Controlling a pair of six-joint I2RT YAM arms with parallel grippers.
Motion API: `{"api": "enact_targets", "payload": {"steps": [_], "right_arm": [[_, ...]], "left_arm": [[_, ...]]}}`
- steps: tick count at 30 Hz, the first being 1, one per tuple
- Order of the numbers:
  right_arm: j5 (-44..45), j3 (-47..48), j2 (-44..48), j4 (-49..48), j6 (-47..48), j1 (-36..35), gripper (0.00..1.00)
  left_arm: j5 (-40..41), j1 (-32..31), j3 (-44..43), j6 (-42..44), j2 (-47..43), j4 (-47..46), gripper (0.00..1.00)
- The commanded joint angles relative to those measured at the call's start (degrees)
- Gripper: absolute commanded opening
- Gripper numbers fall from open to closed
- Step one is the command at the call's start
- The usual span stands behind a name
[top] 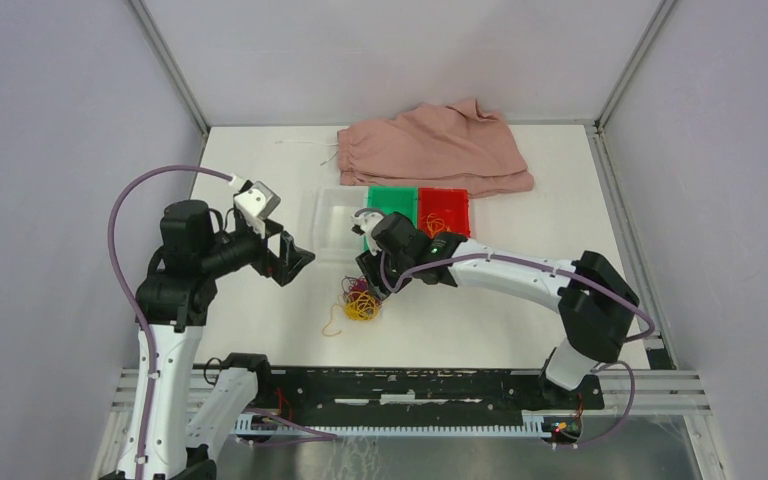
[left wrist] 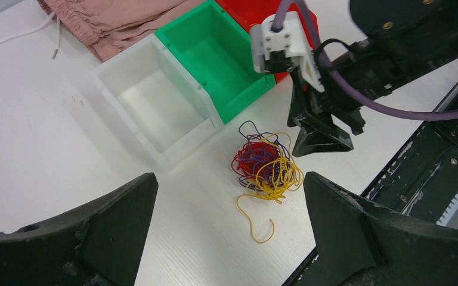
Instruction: Untangle the cables
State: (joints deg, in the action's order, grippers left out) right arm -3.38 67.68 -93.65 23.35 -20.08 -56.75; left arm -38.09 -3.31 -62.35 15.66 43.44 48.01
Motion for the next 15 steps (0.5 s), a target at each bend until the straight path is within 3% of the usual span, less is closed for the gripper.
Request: {"api": "enact_targets", "payload": {"steps": [1, 8, 15], "right_arm": [[-2.3, 4.8, -3.3, -1.2, 1.4, 0.7, 0.56], [-6.6, 3.1, -2.4, -6.5, -7.1, 0.5, 0.57], [-3.4, 0.6, -2.3, -10.5, -13.9, -2.4, 0.52]], "left_arm": [[-2.9, 0.0, -0.7, 3.3, -0.6, 0.7, 0.99], [-2.9, 0.0, -0.4, 5.6, -0.9, 2.4, 0.99], [-3.6, 0.0, -0.3, 5.9, -0.4, 2.4, 0.99]]}}
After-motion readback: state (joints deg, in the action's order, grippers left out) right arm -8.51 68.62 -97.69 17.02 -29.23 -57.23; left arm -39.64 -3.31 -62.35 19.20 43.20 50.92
